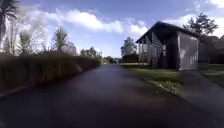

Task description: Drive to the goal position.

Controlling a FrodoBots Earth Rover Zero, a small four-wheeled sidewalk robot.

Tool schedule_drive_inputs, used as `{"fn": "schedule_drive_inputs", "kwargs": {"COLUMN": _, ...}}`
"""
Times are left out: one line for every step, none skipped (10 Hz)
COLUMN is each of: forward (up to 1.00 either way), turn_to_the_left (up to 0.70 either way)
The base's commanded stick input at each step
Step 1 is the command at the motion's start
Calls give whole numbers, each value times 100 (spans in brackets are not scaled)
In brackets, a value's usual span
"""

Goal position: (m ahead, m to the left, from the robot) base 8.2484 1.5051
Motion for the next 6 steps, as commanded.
{"fn": "schedule_drive_inputs", "kwargs": {"forward": 100, "turn_to_the_left": 0}}
{"fn": "schedule_drive_inputs", "kwargs": {"forward": 100, "turn_to_the_left": 0}}
{"fn": "schedule_drive_inputs", "kwargs": {"forward": 100, "turn_to_the_left": 0}}
{"fn": "schedule_drive_inputs", "kwargs": {"forward": 100, "turn_to_the_left": 0}}
{"fn": "schedule_drive_inputs", "kwargs": {"forward": 100, "turn_to_the_left": 0}}
{"fn": "schedule_drive_inputs", "kwargs": {"forward": 100, "turn_to_the_left": 0}}
